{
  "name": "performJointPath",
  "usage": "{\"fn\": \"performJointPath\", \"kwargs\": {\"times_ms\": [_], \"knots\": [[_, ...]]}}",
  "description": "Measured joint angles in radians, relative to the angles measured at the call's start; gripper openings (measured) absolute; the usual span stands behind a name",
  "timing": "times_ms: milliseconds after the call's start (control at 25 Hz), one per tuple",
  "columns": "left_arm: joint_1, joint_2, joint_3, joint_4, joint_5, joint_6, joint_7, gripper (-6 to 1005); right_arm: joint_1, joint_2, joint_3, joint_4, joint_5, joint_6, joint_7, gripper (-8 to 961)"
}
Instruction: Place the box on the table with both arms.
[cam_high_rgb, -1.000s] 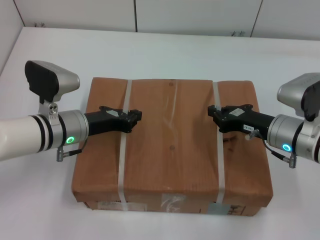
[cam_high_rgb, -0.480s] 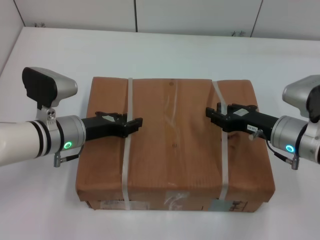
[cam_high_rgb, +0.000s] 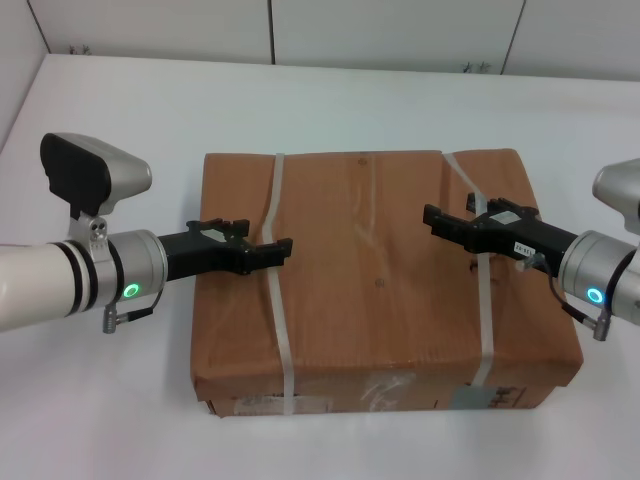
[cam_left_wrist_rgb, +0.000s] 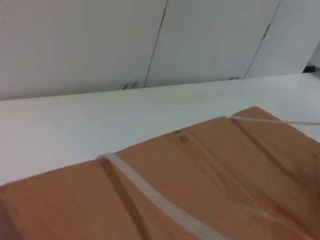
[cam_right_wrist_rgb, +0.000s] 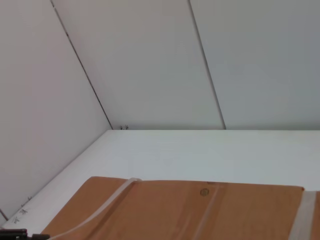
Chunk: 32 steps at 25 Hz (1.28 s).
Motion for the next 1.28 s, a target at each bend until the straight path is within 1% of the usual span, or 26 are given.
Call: {"fn": "performJointPath", "kwargs": {"times_ms": [120,200,360,640,760,1000,1200,1280], "knots": [[0.002,0.001,0.001,0.001,0.000,0.005,0.002,744,-0.007,0.000,0.001,0.000,0.001,0.002,0.002,837],[0.003,0.001,0.000,0.005,0.000,0.008,0.003,808,-0.010,0.000,0.002,-0.002,0.001,0.002,0.004,844],[0.006,0.001,-0.001,0.012,-0.001,0.008,0.003,808,-0.011,0.000,0.002,0.000,0.001,0.008,0.006,857],[0.005,-0.001,-0.002,0.012,-0.003,0.028,0.004,808,0.001,0.000,0.003,0.006,-0.004,0.124,0.042,856],[0.004,0.002,-0.003,0.012,-0.017,0.055,0.004,809,-0.003,0.000,0.002,0.007,-0.002,0.133,0.044,856],[0.023,0.008,-0.003,0.012,-0.064,0.119,0.032,809,-0.033,0.000,0.038,-0.005,0.002,0.098,0.040,856],[0.048,0.011,-0.003,0.052,-0.063,0.179,0.054,809,-0.112,0.000,0.072,-0.073,0.023,-0.029,-0.006,855],[0.072,0.017,-0.002,0.088,-0.061,0.228,0.056,809,-0.145,0.000,0.080,-0.099,0.040,-0.093,-0.038,855]]}}
